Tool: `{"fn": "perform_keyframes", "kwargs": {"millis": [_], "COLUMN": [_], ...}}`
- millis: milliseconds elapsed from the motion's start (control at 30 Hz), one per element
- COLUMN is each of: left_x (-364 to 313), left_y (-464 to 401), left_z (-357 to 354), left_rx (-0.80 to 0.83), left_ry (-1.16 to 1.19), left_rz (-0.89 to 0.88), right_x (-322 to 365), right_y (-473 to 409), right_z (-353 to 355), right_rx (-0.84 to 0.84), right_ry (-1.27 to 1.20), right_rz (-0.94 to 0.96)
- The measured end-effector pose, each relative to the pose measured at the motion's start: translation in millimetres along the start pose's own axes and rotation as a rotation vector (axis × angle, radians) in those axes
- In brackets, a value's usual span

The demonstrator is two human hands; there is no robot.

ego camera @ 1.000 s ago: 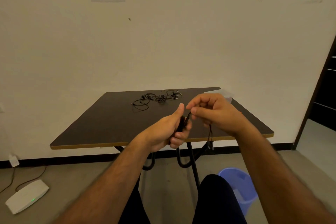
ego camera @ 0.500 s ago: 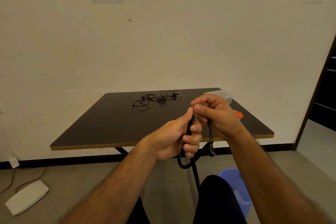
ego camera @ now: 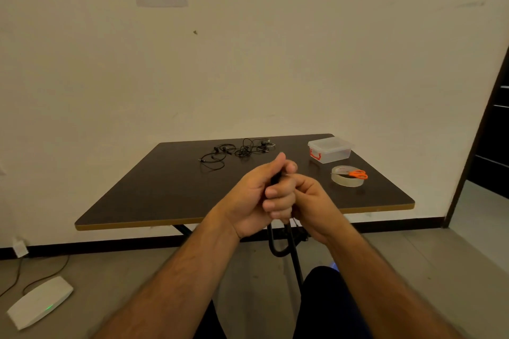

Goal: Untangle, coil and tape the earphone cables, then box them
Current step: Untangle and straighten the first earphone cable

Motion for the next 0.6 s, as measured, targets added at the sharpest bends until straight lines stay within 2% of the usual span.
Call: {"fn": "perform_keyframes", "kwargs": {"millis": [133, 333, 467, 600], "left_x": [-18.2, -24.2, -32.6, -32.7], "left_y": [-0.9, 1.5, 5.7, 9.2], "left_z": [12.0, 21.6, 27.9, 39.1], "left_rx": [-0.259, -0.462, -0.576, -0.597], "left_ry": [-0.145, -0.358, -0.515, -0.497], "left_rz": [-0.181, -0.317, -0.443, -0.444], "right_x": [-3.8, -5.8, -7.5, -5.3], "right_y": [11.4, 15.8, 20.1, 20.7], "right_z": [-12.3, -18.6, -32.6, -38.3], "right_rx": [0.022, 0.011, 0.034, -0.06], "right_ry": [0.008, 0.15, -0.069, -0.249], "right_rz": [-0.059, -0.132, -0.229, -0.256]}}
Point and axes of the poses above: each hand's wrist, its own y-axis away from the middle knuckle, its own z-axis out of the back of the hand, x = y × z, the point moved 6 cm from there along -y, towards the middle knuckle, and after that the axes turned 3 degrees about -y, right-handed, at the moved point
